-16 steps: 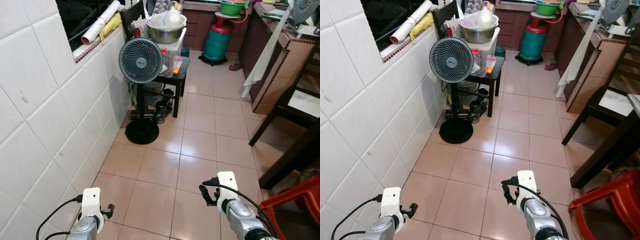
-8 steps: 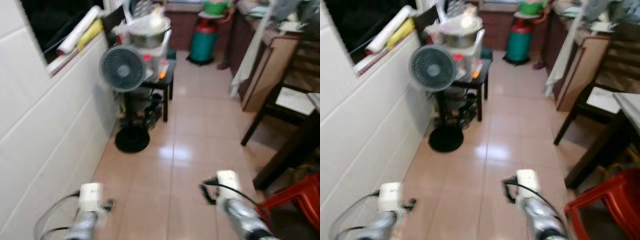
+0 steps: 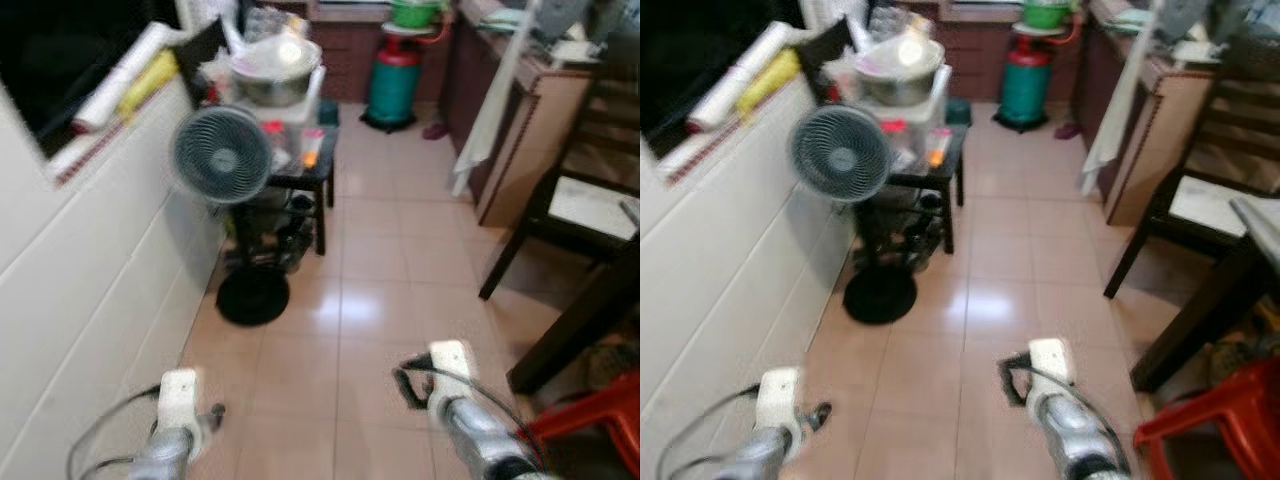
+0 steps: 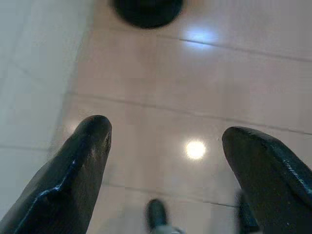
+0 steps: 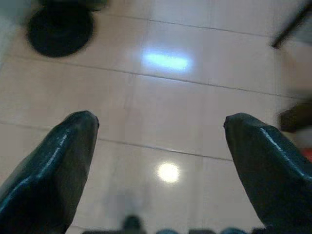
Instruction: Setting the table
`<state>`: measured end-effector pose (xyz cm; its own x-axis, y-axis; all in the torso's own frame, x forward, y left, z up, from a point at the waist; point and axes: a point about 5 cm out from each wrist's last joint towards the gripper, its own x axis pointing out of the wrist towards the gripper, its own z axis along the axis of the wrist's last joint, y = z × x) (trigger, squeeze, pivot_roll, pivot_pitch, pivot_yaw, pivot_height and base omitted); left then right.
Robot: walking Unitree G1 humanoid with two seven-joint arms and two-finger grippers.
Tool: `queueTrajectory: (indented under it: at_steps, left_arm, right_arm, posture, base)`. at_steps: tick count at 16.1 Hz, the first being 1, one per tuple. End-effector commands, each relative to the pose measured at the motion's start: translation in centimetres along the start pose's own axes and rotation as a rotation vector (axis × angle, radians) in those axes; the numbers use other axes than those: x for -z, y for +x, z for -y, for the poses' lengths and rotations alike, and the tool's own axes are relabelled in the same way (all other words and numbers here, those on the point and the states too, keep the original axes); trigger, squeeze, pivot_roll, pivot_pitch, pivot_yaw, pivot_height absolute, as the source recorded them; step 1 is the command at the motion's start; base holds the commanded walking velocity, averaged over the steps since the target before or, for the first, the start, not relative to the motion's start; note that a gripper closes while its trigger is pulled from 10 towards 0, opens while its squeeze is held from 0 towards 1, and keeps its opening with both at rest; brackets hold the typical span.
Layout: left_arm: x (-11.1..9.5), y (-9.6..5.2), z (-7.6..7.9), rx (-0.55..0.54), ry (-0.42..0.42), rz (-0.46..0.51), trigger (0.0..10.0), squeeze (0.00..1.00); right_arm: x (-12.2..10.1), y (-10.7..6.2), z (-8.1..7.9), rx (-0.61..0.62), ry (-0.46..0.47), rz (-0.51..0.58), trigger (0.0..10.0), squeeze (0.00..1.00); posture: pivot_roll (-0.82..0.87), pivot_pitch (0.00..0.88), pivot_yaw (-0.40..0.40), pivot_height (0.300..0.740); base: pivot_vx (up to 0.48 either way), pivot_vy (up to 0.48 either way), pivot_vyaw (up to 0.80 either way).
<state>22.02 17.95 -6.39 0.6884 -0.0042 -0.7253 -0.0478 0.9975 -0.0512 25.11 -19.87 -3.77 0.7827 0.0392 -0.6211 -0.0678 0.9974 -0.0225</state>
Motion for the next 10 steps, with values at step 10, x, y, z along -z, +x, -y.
queueTrajectory:
  at_steps: [10]
  left_arm:
    - [0.55,-0.33,-1.79,-0.067,-0.001,-0.022,10.0,0.0]
  right_arm:
    - [-0.1,0.24,-1.35,-0.034,0.022,0.002,10.0,0.0]
  posture:
    - [-0.11,0.0,-0.008,0.74]
  base:
    - [0.145,0.191,0.0]
